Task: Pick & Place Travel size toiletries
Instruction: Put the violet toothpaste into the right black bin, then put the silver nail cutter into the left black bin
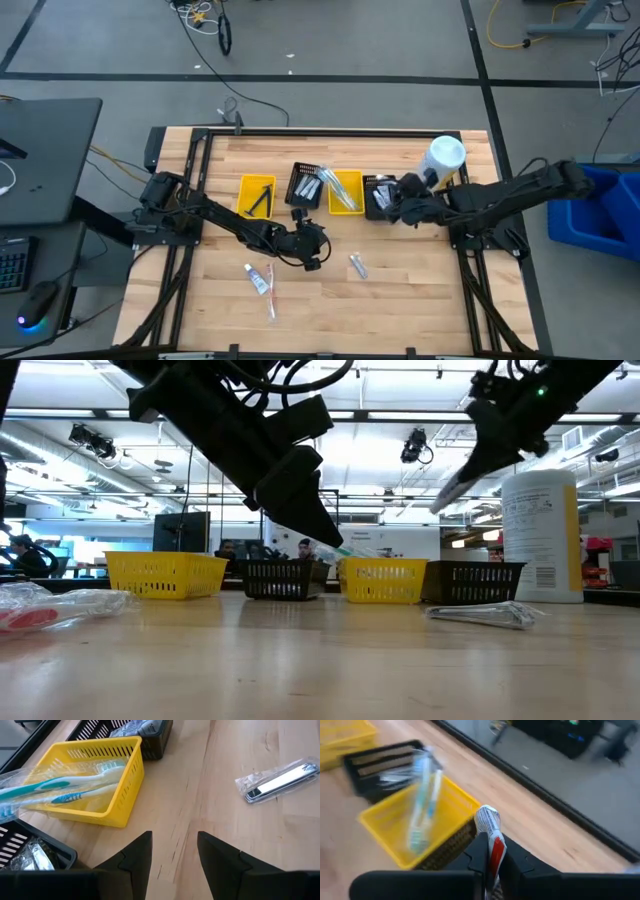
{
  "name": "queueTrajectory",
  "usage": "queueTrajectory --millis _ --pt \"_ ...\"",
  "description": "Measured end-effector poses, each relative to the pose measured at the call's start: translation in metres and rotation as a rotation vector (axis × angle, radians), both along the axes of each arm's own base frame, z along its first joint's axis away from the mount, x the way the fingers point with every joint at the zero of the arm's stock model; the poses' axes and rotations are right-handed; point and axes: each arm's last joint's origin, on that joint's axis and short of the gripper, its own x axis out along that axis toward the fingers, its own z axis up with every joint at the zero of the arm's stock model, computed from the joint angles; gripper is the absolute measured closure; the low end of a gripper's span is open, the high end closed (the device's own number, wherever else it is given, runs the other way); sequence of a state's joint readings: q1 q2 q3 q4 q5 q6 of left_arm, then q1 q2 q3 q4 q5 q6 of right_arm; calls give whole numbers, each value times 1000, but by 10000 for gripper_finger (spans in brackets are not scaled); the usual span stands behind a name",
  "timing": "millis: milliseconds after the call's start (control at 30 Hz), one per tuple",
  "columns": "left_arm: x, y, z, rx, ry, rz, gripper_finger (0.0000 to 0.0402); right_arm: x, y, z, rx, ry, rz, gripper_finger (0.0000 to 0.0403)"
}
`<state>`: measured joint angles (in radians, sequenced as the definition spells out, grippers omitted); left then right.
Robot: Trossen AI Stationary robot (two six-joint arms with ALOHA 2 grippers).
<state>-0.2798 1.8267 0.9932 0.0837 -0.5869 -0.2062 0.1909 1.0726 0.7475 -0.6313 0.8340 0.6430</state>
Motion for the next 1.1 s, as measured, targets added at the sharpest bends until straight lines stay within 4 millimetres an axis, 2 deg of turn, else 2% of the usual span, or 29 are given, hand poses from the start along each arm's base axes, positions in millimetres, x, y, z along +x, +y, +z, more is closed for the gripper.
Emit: queueTrajectory --millis 100,367,600,933,1100 --pt "0 0 0 0 0 0 235 0 -4 -6 42 -22 -77 368" --pt "0 0 0 -1 0 0 235 2 -7 -58 106 -51 -88 368" --pt "0 0 0 -1 -1 -1 235 -4 -16 -86 88 -39 -108 359" --pt "0 0 0 -1 -1 -1 235 -1 -23 -88 92 5 -66 311" --pt "0 0 0 -2 -1 -3 235 3 -24 -80 1 38 15 271"
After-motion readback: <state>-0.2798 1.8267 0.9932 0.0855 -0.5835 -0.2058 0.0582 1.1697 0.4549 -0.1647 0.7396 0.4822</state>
